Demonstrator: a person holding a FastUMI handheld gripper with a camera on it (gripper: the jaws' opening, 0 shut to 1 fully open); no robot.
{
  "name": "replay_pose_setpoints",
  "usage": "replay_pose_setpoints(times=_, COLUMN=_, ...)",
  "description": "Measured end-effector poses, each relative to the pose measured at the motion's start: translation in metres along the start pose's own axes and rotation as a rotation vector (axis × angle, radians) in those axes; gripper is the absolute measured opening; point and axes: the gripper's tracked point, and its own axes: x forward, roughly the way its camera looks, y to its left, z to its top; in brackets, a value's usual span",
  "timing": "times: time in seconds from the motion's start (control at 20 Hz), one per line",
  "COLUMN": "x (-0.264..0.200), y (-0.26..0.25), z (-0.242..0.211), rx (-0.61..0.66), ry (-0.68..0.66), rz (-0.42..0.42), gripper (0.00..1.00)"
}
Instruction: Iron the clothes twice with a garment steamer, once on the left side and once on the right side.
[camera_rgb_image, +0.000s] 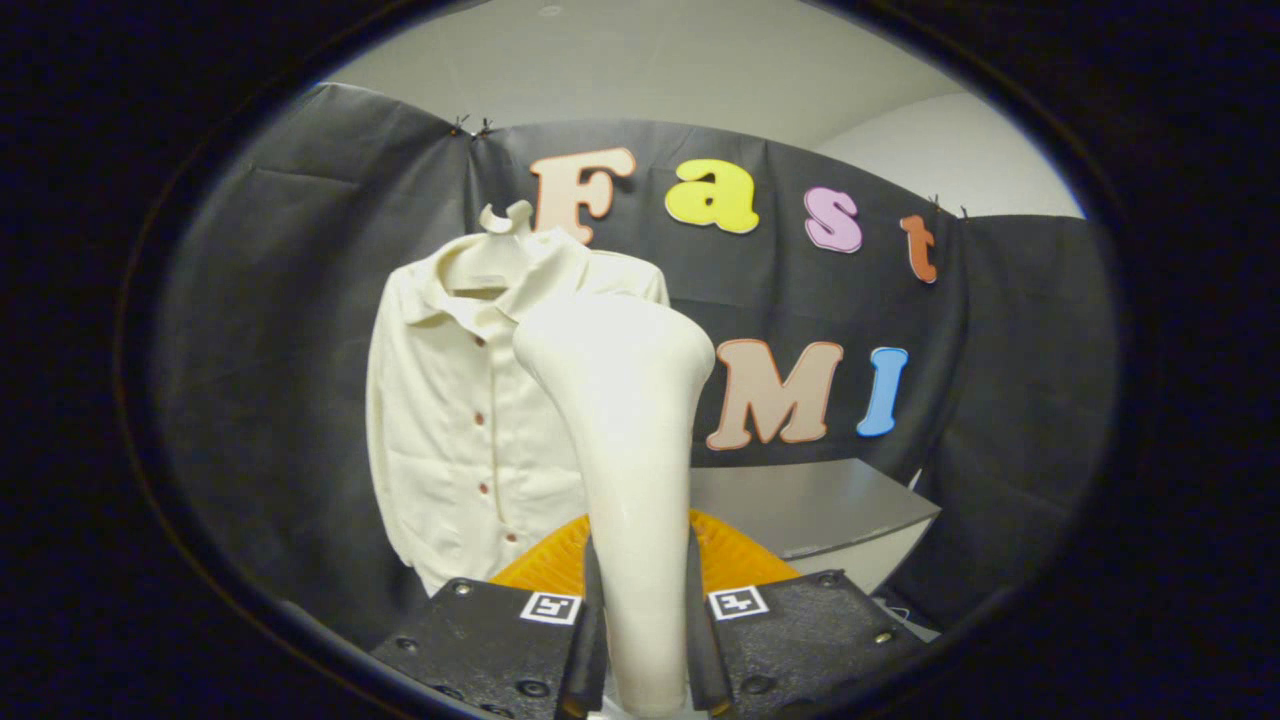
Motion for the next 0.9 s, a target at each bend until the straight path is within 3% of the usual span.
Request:
replay_pose_setpoints(times=0.35, x=-0.008, y=0.111, z=-0.025, rx=0.012, ry=0.014, rz=0.145, gripper=0.32)
replay_pose_setpoints(times=0.9, x=0.081, y=0.202, z=-0.051, rx=-0.016, ry=0.089, rz=0.147, gripper=0.32)
